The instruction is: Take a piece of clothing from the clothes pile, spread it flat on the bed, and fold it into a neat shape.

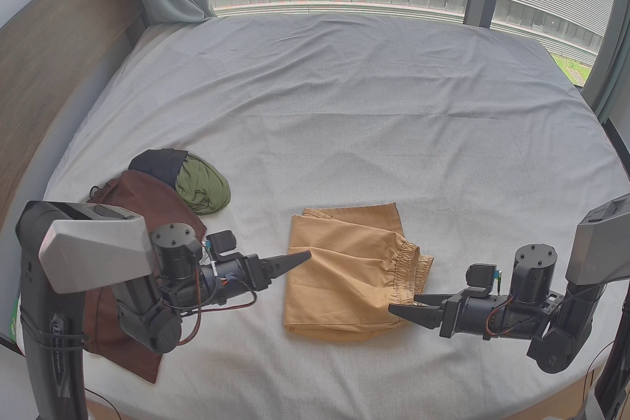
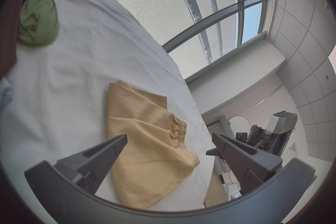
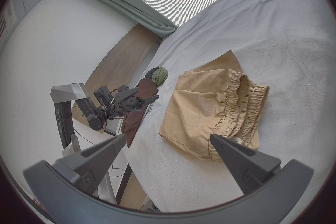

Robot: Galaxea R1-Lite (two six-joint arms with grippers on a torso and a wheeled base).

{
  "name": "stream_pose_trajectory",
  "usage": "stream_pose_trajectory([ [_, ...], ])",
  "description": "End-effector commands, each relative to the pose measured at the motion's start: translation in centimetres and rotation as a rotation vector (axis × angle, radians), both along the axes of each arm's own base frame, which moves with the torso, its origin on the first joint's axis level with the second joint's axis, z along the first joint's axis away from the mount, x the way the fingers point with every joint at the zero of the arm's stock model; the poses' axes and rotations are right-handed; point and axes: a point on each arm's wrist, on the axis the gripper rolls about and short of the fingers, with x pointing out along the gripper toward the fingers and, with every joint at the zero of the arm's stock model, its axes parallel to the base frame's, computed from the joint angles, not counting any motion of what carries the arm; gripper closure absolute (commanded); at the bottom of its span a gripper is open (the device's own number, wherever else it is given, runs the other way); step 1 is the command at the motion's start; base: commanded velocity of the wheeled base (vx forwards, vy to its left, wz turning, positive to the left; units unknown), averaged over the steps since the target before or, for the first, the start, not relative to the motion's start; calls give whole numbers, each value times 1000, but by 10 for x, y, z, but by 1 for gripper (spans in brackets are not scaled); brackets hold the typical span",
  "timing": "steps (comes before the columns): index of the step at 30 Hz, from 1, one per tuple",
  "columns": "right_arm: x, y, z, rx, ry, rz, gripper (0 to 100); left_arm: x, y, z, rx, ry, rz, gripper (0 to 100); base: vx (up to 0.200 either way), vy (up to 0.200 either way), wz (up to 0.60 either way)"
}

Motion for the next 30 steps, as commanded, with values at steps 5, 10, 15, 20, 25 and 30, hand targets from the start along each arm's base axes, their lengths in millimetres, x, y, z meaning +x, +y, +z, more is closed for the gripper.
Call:
stream_pose_trajectory([
  [5, 11, 13, -21, -16, 37, 22, 0, -1, 37, 23, 3, -54, 73, 0, 0, 0, 0],
  [10, 18, 18, -37, -29, 64, 26, 0, -1, 38, 25, 1, -57, 72, 0, 0, 0, 0],
  [15, 20, 16, -49, -46, 97, 15, 0, -1, 39, 25, 1, -57, 77, 0, 0, 0, 0],
  [20, 22, 14, -61, -65, 126, 9, 0, 0, 42, 26, 1, -59, 84, 0, 0, 0, 0],
  [25, 23, 12, -71, -77, 153, 0, 0, 0, 43, 26, 1, -61, 86, 0, 0, 0, 0],
  [30, 24, 12, -74, -80, 160, -3, 0, 0, 43, 26, 1, -61, 86, 0, 0, 0, 0],
])
